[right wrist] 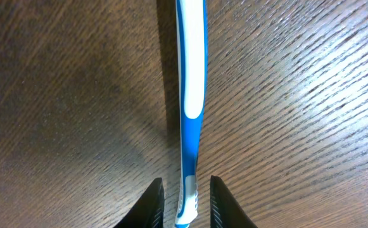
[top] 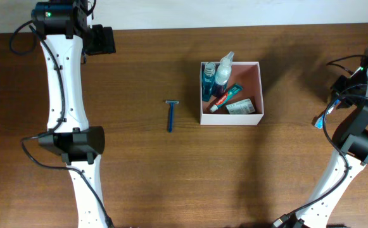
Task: Pack container
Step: 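Close the right gripper on the toothbrush handle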
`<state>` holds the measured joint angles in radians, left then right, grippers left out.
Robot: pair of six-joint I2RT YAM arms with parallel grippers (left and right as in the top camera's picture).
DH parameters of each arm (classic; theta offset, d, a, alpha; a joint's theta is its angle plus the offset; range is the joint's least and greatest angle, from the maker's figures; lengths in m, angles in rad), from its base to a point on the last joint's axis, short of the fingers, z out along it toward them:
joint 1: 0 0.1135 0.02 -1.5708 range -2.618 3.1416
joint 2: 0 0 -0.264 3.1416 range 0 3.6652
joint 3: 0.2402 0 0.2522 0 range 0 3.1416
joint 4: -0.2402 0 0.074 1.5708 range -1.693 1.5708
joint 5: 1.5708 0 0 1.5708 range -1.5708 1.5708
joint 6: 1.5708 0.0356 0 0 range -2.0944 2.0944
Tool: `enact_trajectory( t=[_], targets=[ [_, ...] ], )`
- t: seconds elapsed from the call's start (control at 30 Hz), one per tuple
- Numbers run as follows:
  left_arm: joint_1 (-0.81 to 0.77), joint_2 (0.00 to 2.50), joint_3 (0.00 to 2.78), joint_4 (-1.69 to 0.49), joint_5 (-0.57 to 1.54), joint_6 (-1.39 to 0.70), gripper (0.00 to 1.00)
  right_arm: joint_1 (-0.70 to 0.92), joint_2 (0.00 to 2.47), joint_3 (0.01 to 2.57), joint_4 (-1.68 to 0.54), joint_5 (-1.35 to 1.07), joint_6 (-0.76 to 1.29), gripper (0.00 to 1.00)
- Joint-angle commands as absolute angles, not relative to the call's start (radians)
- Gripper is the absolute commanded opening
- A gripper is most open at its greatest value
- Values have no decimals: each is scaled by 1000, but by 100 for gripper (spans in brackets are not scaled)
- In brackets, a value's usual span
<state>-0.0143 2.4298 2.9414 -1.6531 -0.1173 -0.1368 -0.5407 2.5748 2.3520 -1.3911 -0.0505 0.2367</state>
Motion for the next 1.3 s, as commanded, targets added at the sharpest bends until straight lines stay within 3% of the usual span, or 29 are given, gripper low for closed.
enact_trajectory(
  t=[0.0,0.47,0.67,1.27],
  targets=[
    [-11,2439,2941,-1654,-128,-145,99,-544,2591,2337,-1387,-42,244,20],
    [-11,2439,2941,-1655,-128,-145,99,-544,2591,2294,-1356,-45,252,19],
    [-11,2439,2941,-1654,-128,-145,99,-544,2591,2294,-1353,-45,252,4],
    [-11,2439,2941,-1654,-128,-145,99,-545,2587,2350,-1402,-91,250,4]
  ],
)
